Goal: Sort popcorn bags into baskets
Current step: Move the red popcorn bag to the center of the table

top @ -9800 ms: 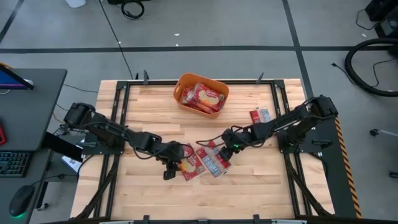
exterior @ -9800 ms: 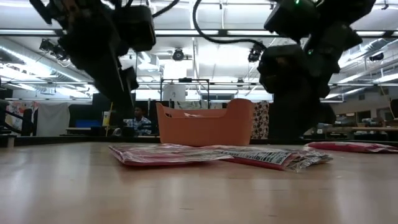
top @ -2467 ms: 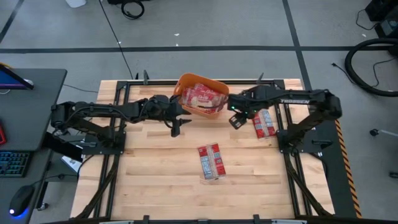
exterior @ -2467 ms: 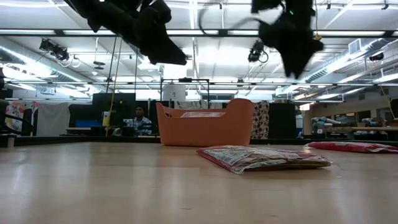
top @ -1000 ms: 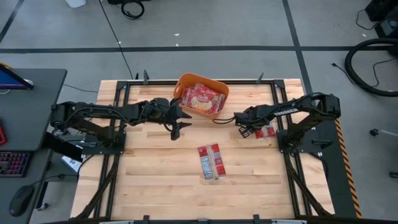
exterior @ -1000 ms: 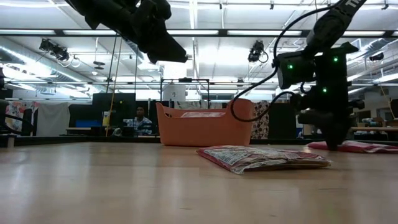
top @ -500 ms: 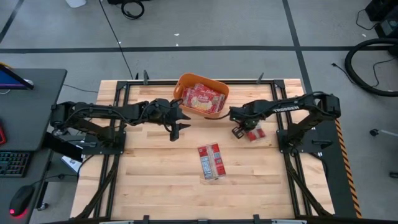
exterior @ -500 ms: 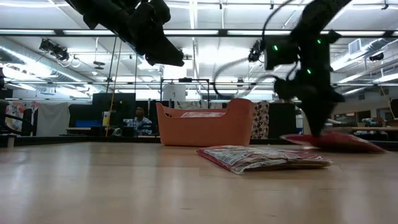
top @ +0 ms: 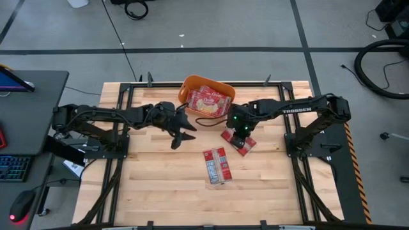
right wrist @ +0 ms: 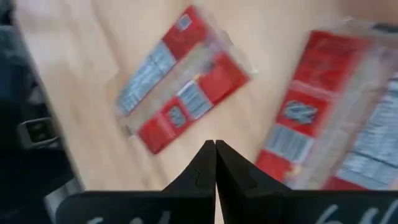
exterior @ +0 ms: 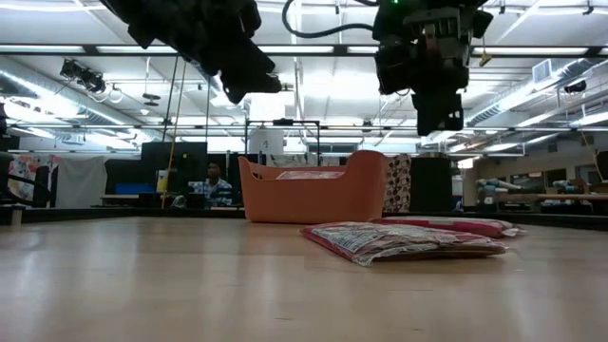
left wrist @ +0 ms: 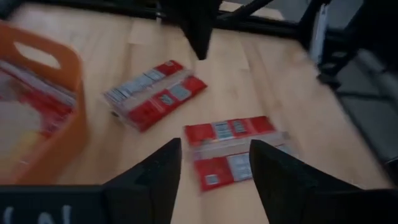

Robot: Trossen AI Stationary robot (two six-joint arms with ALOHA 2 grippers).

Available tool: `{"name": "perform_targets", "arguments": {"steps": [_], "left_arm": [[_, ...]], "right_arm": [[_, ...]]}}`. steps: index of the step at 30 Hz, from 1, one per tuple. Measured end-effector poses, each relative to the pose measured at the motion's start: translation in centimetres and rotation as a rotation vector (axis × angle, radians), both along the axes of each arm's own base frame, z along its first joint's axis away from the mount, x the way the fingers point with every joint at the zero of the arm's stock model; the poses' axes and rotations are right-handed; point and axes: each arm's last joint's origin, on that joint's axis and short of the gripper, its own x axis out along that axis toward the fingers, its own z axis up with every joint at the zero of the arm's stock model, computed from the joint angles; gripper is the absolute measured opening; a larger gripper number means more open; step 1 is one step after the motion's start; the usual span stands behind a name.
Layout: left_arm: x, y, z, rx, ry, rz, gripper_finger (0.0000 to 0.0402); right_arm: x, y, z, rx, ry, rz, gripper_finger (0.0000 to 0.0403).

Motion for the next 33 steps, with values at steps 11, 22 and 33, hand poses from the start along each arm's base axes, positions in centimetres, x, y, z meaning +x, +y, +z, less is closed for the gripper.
{"name": "perform_targets", "arguments": {"steps": [11,22,33], "left_arm": [[0.3,-3.2,-0.1,0.015,0.010,-0.047,0.0207],[0.7,-5.1,-0.9,0.064,0.039,-0.021,0.0206],[1.9,-6.9,-3.9,0.048,0.146,-0.049,0.0206]], "right_arm": [[-1.2,-1.1,-2.6,-0.139,0.094,-0.115,0.0074],[-4.1,-4.2,-6.9,-0.088,0.161,-0.180,0.0191],[-6.5,-7.5,-9.0,-0.025,0.098,-0.252,0.0251]]}}
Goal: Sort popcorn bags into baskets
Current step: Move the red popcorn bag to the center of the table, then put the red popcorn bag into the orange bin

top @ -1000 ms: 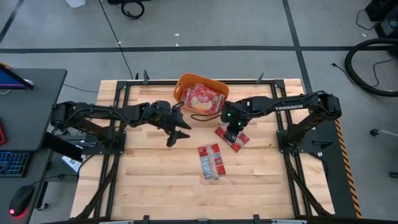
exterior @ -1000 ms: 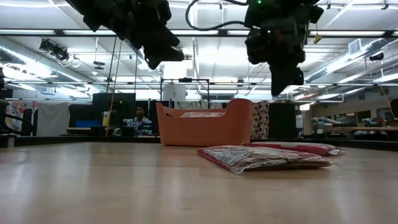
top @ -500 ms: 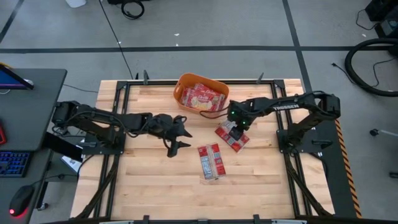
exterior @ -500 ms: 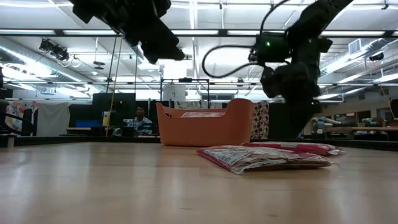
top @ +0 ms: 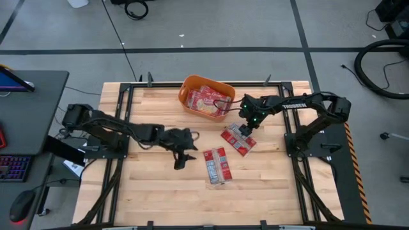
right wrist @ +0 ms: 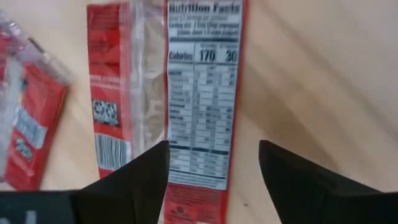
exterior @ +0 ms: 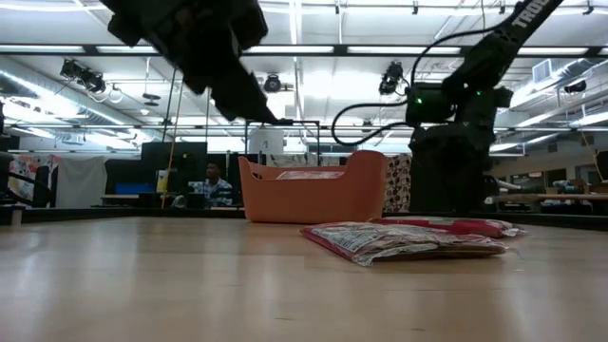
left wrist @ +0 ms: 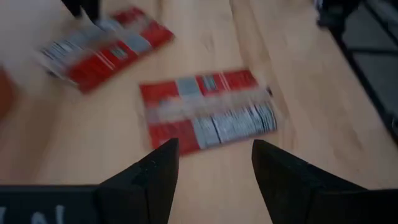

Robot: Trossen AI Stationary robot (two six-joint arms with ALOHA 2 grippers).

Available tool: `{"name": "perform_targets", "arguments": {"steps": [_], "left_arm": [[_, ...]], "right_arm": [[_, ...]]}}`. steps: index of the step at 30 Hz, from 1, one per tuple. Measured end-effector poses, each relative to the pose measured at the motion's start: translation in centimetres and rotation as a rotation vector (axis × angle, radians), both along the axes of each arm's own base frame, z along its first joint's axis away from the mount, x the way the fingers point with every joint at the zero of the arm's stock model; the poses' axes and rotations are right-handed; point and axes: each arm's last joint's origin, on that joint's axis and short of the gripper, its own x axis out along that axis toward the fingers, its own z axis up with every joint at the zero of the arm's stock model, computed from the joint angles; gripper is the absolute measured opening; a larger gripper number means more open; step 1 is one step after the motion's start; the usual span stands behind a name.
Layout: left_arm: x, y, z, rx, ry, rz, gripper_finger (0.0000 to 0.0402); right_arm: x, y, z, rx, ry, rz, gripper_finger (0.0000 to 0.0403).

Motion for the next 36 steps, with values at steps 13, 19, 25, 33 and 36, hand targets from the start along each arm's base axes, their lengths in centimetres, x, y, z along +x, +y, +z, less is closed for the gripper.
{"name": "perform_targets", "arguments": {"steps": [13,19,25,33,36], "left_arm": [[3.7,-5.4,-6.8,-0.170,-0.037,0.036,0.0206],[4.3,-6.1,-9.1,-0.212,-0.050,0.199,0.0205],[5.3,-6.8,-8.9,-0.193,-0.076,0.245,0.0205],[6.2,-6.9,-8.4,-0.162,-0.049,0.273,0.0205],[6.3,-7.3,-8.2,-0.168,-0.059,0.264,0.0205]], "right_arm": [[-0.1,1.6,-1.6,0.018,-0.078,0.068,0.0241],[0.8,3.3,-1.6,0.017,-0.108,0.151,0.0240],[2.3,6.3,-1.3,0.117,-0.185,0.226,0.0240],[3.9,9.8,0.1,0.106,-0.169,0.260,0.0240],[4.2,10.4,0.7,-0.047,-0.123,0.270,0.0240]]}}
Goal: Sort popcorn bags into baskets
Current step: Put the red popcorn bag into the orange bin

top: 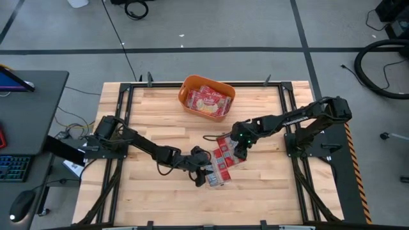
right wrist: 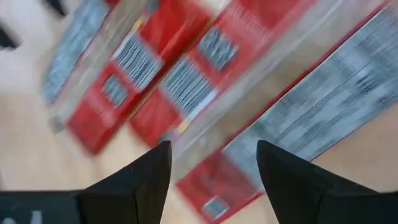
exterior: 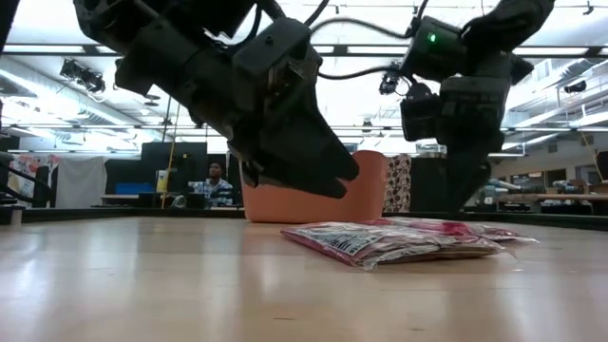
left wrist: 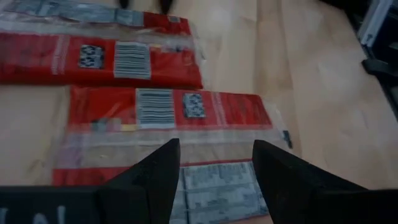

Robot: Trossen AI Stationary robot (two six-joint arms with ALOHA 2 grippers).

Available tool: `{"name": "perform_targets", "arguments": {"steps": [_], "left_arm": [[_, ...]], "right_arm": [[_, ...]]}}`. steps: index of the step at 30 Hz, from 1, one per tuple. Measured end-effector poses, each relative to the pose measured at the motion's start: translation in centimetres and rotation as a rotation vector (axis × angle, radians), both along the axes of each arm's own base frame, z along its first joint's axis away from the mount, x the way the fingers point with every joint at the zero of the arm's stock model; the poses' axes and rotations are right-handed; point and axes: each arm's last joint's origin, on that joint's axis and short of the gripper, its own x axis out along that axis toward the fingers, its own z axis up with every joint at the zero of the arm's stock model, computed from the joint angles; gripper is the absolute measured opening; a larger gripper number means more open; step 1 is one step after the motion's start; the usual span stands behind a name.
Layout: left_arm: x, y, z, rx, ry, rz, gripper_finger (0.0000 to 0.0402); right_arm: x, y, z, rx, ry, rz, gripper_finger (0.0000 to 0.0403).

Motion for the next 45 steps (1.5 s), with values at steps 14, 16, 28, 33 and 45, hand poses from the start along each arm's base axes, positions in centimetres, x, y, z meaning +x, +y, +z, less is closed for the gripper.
{"name": "perform_targets", "arguments": {"steps": [14,16,28,33,45], "left_arm": [[-1.2,-2.3,-0.6,-0.084,0.102,-0.121,0.0205],[-1.4,-2.6,-0.7,-0.082,0.112,-0.132,0.0205],[-2.5,-2.8,-1.6,-0.014,0.242,-0.096,0.0205],[-2.3,-2.1,-1.6,0.048,0.237,-0.063,0.0205],[-2.1,-1.4,-1.6,0.034,0.238,-0.024,0.0205]], "right_arm": [[0.3,2.5,0.2,-0.080,-0.035,0.080,0.0240],[0.3,3.5,0.3,-0.081,-0.059,0.133,0.0240],[0.7,8.2,-1.0,-0.292,-0.152,0.306,0.0238],[2.1,8.9,-2.0,-0.465,-0.118,0.388,0.0229],[6.5,10.0,-3.2,-0.714,-0.081,0.573,0.0202]]}}
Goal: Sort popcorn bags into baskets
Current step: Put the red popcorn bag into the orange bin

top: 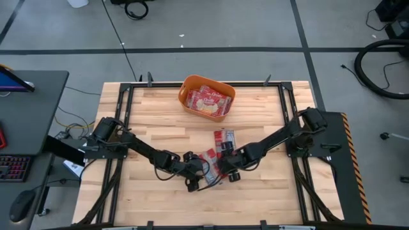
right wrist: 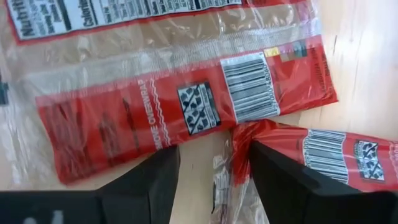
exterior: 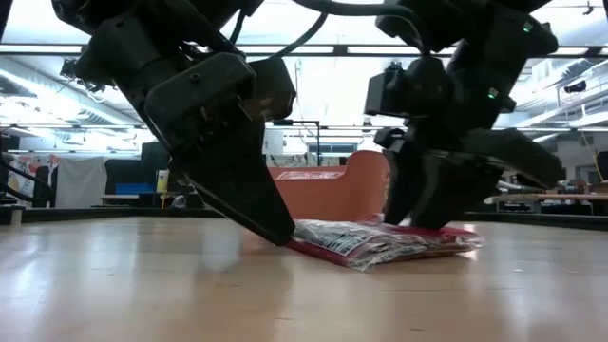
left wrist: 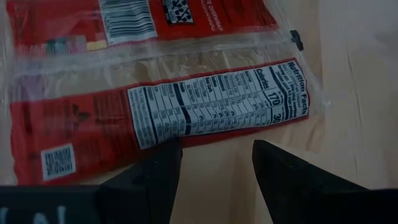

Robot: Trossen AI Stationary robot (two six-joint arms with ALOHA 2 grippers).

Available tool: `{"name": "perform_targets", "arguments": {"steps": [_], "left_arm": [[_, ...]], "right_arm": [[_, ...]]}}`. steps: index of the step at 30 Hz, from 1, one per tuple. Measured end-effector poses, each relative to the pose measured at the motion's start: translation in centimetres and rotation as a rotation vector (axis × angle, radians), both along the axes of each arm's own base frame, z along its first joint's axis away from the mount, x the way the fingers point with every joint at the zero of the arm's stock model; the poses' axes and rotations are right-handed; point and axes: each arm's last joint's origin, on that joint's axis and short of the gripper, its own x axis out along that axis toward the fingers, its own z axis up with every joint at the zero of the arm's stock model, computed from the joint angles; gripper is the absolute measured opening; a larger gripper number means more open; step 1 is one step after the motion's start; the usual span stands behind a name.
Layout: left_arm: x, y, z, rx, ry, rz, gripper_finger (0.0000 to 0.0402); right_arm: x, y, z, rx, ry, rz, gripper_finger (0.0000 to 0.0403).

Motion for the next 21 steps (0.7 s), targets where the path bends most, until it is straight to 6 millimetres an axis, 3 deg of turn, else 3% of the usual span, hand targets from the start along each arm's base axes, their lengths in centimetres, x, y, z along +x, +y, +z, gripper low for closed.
{"name": "perform_targets", "arguments": {"steps": [21], "left_arm": [[0.0,0.0,0.0,-0.003,-0.002,0.011,0.0205]], "right_arm": [[2.4,0.5,4.9,0.101,-0.298,0.008,0.0200]]}}
